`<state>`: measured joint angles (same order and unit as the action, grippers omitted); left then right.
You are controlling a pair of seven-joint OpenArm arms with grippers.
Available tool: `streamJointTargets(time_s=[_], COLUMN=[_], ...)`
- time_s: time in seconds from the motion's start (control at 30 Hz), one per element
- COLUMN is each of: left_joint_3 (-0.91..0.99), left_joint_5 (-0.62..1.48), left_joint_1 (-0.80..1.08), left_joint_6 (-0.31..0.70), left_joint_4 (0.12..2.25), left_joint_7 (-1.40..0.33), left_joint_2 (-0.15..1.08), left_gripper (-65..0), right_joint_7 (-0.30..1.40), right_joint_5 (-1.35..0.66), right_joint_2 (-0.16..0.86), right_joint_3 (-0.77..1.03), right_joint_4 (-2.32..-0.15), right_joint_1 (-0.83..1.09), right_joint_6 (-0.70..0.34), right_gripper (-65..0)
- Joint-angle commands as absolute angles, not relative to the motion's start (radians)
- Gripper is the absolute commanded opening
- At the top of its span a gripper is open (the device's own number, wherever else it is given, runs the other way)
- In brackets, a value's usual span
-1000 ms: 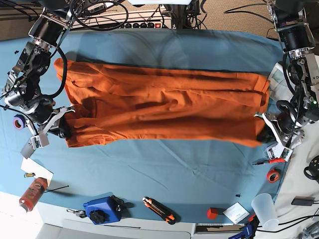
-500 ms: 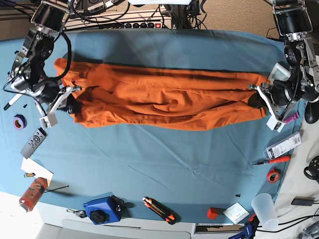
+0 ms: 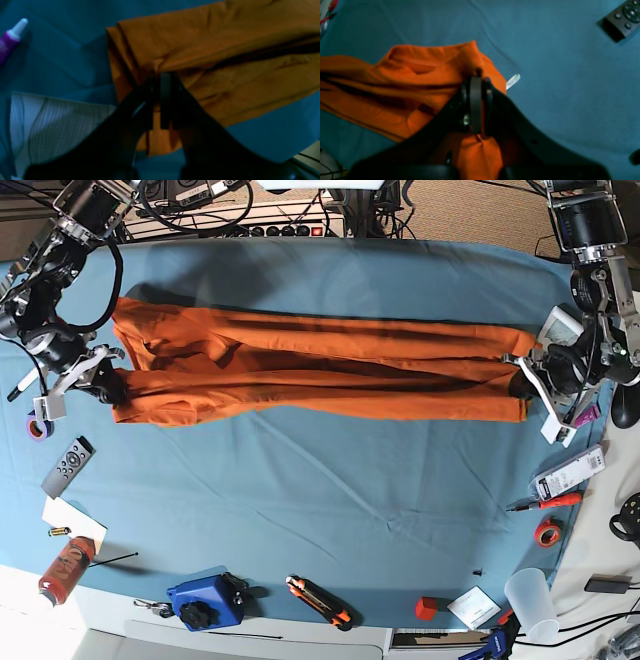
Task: Layout the t-shirt on the table in an organized manner, then fold the t-shirt properly
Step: 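Fold the orange shirt lengthwise in half with both grippers, then smooth the folded strip by pulling its ends apart with both grippers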
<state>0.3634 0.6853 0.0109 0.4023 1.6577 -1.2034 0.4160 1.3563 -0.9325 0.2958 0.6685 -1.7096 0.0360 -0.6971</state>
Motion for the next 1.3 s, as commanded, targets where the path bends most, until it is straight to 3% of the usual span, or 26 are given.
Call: streamJointTargets(time_s=[0.0,0.97,1.0,1.07,1.17,1.27], left_joint_3=[0.370,0.463,0.463,0.463,0.463,0.463], left_joint_5=[0.693,0.699,0.699,0.699,0.699,0.701], left_joint_1=[-0.001,0.120,0.120,0.120,0.120,0.119], left_joint_6=[0.400,0.423,0.423,0.423,0.415,0.368], left_joint_4=[1.676,1.733,1.733,1.733,1.733,1.733], left_joint_7=[-1.194,-1.211,-1.211,-1.211,-1.213,-1.228], left_joint_2=[0.432,0.432,0.432,0.432,0.432,0.433], left_gripper=[-65.0,-65.0,-63.3,-49.9,-34.3,-32.3], right_joint_7=[1.346,1.375,1.389,1.396,1.396,1.396], right_joint_5=[-0.949,-0.848,-0.849,-0.849,-0.877,-0.920], right_joint_2=[0.313,0.308,0.308,0.308,0.313,0.316], right_joint_3=[0.676,0.675,0.675,0.675,0.675,0.675], right_joint_4=[-1.726,-1.726,-1.726,-1.726,-1.726,-1.726], right_joint_1=[0.022,0.086,0.086,0.086,0.090,0.105], right_joint_6=[-0.698,-0.698,-0.698,-0.698,-0.698,-0.698], right_gripper=[-65.0,-65.0,-65.0,-62.3,-47.9,-44.7])
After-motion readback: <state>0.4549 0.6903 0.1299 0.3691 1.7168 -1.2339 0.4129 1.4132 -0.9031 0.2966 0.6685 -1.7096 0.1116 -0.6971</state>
